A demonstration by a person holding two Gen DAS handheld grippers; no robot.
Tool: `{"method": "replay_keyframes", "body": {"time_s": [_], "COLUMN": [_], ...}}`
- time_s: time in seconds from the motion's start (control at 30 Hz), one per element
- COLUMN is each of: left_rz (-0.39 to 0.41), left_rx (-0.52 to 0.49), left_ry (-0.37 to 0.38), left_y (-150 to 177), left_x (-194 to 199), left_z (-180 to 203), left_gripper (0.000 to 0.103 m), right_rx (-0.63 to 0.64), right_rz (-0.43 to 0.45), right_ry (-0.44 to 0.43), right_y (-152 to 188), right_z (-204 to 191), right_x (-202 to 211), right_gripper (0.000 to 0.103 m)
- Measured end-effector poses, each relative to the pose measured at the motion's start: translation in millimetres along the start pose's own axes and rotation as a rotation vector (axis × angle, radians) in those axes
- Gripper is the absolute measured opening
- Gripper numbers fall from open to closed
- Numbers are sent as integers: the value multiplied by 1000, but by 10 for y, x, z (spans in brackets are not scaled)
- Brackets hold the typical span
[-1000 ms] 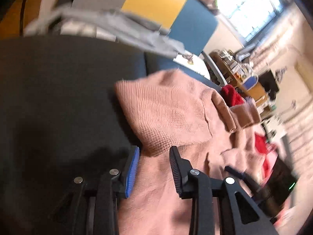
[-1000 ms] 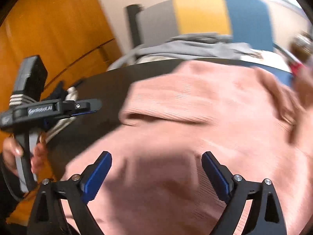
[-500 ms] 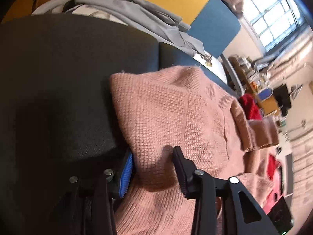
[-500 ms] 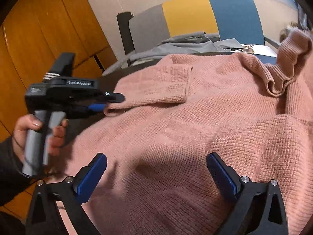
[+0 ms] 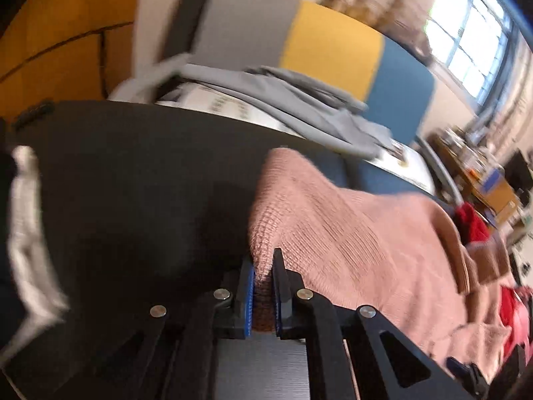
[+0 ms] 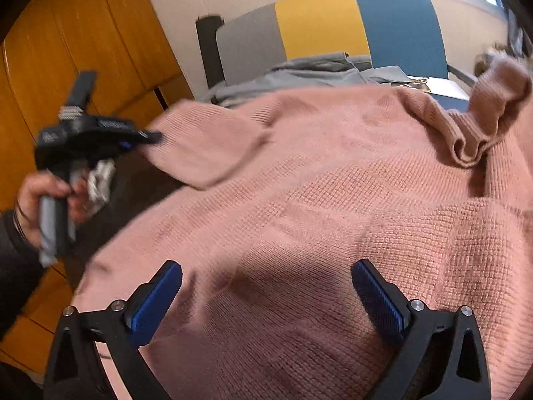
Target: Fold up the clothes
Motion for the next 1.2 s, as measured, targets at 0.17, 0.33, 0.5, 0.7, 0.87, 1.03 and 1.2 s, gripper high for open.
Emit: {"method": "replay_keyframes", "body": {"time_s": [0.17,0.33,0.5,0.7,0.87,1.03,1.2], "left_rz": [-4,-5,192,82,-100,-25,-18], "left_rx": [55,166,231,-51,-224,-282,-269], "left_ry": [-133,-230,-237,26,59,-19,-134], "left_y": [-100,-171,-476,-45,798,1099,1040], "left_x": [124,367,954,866,362,320,279], "left_z": [-802,-1390,-1391,-122,474,290,75], "left_gripper": [7,14,16,19,18,23,29], "right_rx": [65,166,294,393,363,280,161], "right_rz": [-39,-71,-101,-136,-113,-43,-33], "right_ry": [-8,-84,-59,-33,-72,-169,-239], "right_y": [-7,1,59,220,276,272,135], "right_z": [-260,-610,-800,-918,-927,-849,-768], "right_x": [-125,-256,-328,-256,-99,51,47], "right_gripper": [103,103,103,103,103,103,103]}}
Point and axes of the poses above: each gripper's, at about its wrist camera, not at the fingertips, and x roughly against the way its jaws point, z to its right, y to its underside, the point moved 6 cm from there along -x, roughly the way its jaws point, and after that the axes turned 10 degrees about z, right-handed, at the moved point
